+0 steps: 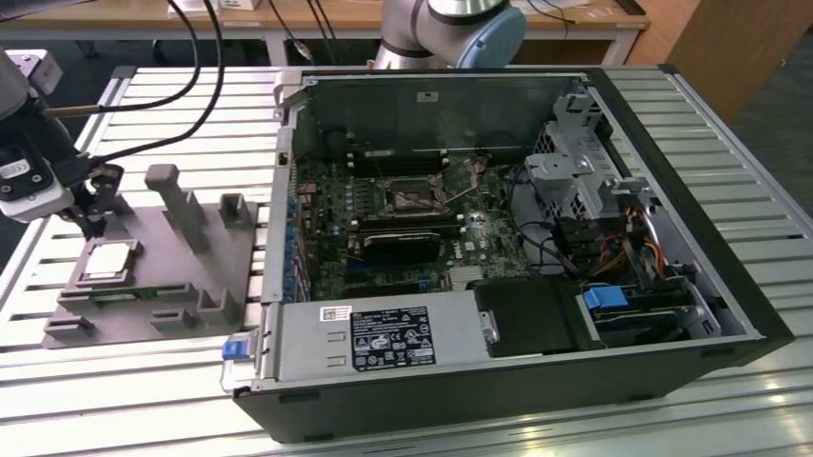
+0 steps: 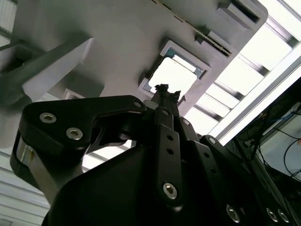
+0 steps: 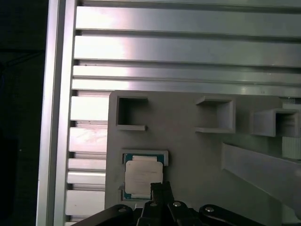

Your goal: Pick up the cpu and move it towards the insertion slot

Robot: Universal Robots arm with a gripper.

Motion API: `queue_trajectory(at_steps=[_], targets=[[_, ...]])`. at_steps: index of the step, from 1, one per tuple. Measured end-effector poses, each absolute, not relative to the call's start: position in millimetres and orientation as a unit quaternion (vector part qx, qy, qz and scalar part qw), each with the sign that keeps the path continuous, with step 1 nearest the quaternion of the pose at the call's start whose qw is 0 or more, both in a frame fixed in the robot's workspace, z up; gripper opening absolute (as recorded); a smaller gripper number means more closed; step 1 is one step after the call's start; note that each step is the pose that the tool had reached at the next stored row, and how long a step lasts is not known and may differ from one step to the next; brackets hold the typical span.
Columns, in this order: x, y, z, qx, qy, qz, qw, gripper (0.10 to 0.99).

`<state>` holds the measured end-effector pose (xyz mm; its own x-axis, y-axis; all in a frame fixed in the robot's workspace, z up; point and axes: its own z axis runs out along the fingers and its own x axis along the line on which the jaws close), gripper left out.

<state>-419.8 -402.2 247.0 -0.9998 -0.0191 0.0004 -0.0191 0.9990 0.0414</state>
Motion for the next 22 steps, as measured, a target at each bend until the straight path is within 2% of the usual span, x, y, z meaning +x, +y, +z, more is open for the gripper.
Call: queue_trajectory(at_steps=[22], targets=[[-431.7, -406.9, 209.1, 0.01, -1.0, -0.02, 0.0, 0.102]])
